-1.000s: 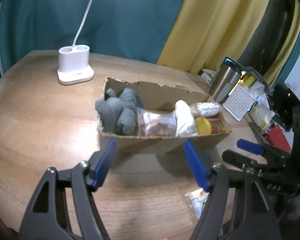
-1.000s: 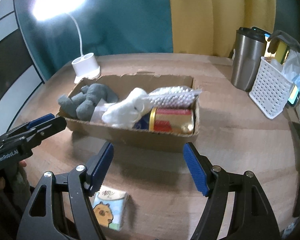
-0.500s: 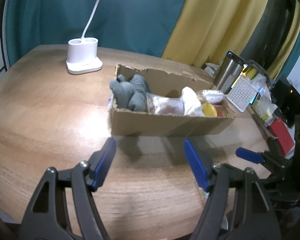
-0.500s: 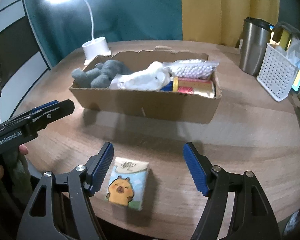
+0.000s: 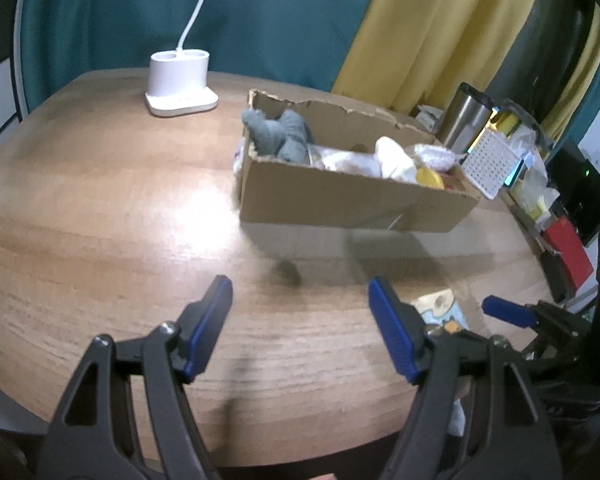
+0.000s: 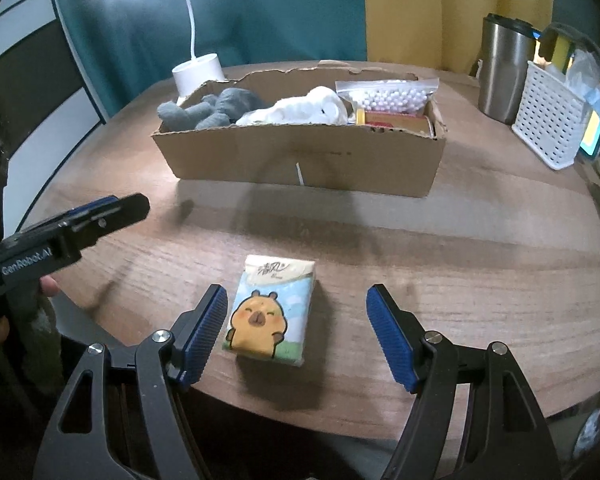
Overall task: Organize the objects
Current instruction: 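Grasp the cartoon tissue pack on the table with the right gripper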
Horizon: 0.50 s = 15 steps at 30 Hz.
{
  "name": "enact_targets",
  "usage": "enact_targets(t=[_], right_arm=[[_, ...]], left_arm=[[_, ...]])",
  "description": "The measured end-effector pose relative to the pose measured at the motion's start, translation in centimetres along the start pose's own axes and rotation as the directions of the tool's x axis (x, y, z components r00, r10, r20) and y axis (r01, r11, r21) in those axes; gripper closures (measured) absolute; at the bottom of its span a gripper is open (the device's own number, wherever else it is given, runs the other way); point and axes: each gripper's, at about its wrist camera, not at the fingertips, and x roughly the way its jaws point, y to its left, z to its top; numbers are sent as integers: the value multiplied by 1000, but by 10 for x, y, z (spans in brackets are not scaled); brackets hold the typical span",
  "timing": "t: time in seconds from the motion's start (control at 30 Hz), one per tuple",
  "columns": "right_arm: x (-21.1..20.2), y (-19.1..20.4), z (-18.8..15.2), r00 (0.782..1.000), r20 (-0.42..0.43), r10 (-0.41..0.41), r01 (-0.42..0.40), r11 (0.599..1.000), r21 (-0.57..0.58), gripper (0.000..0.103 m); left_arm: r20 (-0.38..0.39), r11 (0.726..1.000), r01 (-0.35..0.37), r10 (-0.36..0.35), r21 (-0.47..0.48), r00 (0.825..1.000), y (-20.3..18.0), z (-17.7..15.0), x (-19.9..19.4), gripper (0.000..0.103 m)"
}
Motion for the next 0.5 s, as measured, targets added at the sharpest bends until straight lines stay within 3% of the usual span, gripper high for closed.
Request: enact_targets(t=[0.2,0.27,0.4,0.5], right_arm=[[11,11,-7,999,-36,15,-15,1000,-22,30],[13,14,-8,999,-40,4,-5,999,-36,42],[19,15,-10,999,-52,-4,1,999,-54,53],[20,16,-8,999,-49,-5,2,998,-63,53]], left_arm=[[-21,1000,-11,11,6,1000,1,-6,3,31],[-24,1000,-11,11,8,1000,0,-6,3,31],[-24,1000,-9,9,7,1000,1,-4,4,31],[-27,1000,-9,10,6,1000,2,-3,6,31]])
